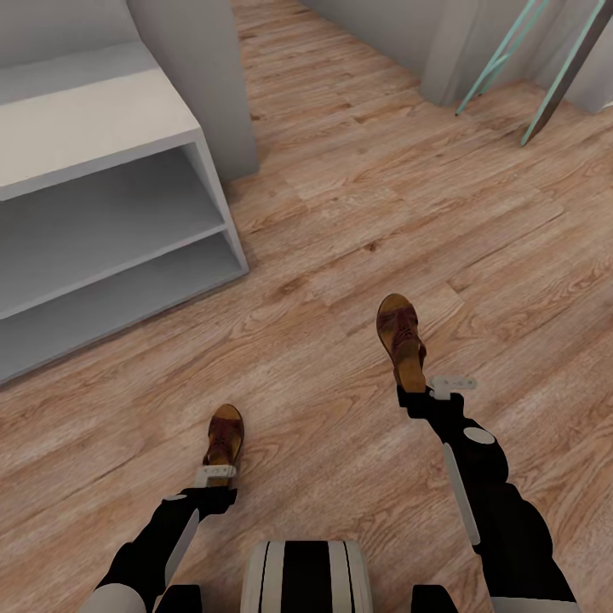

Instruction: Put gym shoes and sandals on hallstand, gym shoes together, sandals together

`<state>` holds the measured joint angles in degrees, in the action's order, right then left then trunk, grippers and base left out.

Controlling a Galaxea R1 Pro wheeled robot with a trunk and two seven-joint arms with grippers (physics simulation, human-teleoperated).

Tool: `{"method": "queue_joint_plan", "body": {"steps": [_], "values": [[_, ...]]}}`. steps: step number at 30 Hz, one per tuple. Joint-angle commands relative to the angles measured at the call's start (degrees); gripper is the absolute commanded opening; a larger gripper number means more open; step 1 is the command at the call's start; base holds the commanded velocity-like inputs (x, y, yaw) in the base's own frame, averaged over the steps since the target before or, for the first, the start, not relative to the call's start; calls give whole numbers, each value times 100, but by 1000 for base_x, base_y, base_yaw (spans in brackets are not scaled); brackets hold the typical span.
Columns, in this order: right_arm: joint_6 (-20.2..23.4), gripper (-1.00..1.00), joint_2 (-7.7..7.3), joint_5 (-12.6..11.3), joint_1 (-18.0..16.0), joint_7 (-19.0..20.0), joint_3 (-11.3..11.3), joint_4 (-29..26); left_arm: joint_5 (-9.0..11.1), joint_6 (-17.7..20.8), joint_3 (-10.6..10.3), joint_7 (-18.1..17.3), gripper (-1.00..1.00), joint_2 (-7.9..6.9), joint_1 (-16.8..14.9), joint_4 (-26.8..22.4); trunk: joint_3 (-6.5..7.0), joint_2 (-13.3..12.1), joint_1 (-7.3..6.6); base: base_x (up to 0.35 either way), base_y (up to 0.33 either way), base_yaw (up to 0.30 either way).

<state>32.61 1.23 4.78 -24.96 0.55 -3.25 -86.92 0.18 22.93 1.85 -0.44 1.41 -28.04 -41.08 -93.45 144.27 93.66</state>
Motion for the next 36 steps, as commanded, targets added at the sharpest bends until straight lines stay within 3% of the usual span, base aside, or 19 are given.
{"method": "queue_joint_plan", "body": {"steps": [1,9,10,32,36], "values": [[0,-100,0,-21,0,-2,-1,0,0,-2,0,0,100,0,0,1,0,0,0,23,0,0],[0,-100,0,-21,0,-2,-1,0,0,-1,-2,0,100,0,0,0,0,0,0,6,0,0],[0,-100,-3,-21,0,-2,0,0,0,-2,-4,0,-100,0,0,1,0,0,0,1,0,0],[0,-100,0,-15,0,-7,-9,0,8,-6,1,-9,-100,-2,0,-17,0,0,0,0,0,0],[0,-100,0,-12,1,-10,-15,0,26,-8,0,-9,-100,-2,4,-378,0,0,0,0,0,0]]}}
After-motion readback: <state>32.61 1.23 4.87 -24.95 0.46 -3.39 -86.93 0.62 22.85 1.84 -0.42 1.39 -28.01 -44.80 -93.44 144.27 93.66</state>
